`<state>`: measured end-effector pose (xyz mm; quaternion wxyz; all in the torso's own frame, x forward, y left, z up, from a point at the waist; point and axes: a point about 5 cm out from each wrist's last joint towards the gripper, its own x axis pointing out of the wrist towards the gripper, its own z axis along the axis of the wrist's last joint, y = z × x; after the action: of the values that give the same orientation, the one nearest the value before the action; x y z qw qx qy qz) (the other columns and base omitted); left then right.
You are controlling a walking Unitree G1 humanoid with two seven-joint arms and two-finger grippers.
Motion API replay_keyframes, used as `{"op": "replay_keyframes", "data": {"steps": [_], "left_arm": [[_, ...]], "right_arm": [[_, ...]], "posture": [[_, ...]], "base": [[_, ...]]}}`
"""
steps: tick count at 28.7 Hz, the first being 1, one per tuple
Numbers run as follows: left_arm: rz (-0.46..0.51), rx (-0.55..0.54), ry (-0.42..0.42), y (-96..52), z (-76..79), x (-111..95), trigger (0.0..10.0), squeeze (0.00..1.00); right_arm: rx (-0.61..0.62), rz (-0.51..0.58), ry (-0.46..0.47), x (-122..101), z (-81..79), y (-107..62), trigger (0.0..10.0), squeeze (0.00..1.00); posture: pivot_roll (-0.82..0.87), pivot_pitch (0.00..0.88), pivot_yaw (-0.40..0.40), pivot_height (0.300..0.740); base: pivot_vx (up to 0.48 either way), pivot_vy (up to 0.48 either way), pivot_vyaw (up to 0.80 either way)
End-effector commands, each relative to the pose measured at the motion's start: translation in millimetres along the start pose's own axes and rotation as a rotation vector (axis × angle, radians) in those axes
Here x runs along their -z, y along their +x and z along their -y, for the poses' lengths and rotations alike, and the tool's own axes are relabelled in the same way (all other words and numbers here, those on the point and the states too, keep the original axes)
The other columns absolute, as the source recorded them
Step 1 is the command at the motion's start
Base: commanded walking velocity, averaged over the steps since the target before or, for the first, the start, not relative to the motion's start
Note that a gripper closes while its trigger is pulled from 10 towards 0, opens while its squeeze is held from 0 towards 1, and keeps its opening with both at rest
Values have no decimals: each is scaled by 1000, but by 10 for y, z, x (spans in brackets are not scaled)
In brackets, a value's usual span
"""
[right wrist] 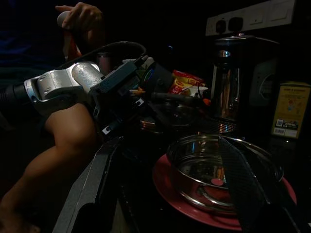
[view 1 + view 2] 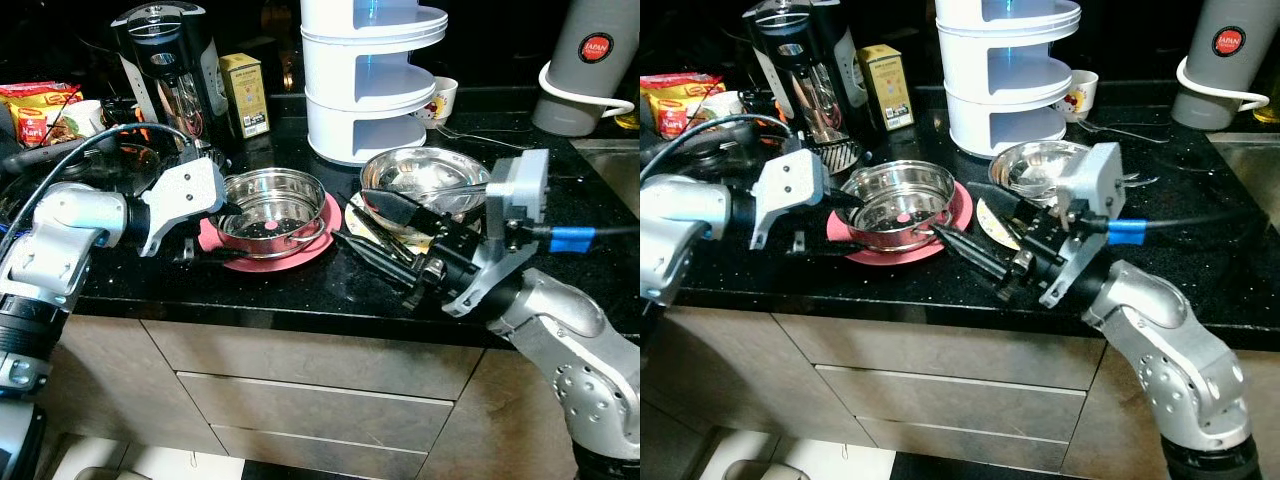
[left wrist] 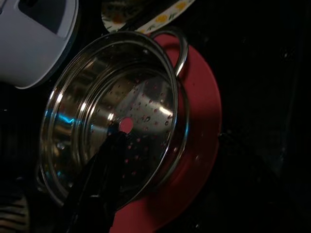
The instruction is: Kitchen organization
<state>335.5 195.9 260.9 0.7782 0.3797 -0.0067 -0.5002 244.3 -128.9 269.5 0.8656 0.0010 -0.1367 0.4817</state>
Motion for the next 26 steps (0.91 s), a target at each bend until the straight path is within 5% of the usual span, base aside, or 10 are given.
{"op": "replay_keyframes", "data": {"steps": [1,18,26], "left_arm": [[-15,-12,3,-23,-8,35,10000,0],[-58,-93,-69,80,-100,336,10000,0],[-77,2,-99,183,-13,454,10000,0]], "right_arm": [[-19,-5,8,5,-37,8,10000,0],[-9,-16,13,17,-49,22,10000,0],[5,-48,4,43,-53,-1,10000,0]], "posture": [[-86,0,79,740],[-109,0,84,740],[-128,0,84,740]], "base": [[0,0,0],[0,0,0],[0,0,0]]}}
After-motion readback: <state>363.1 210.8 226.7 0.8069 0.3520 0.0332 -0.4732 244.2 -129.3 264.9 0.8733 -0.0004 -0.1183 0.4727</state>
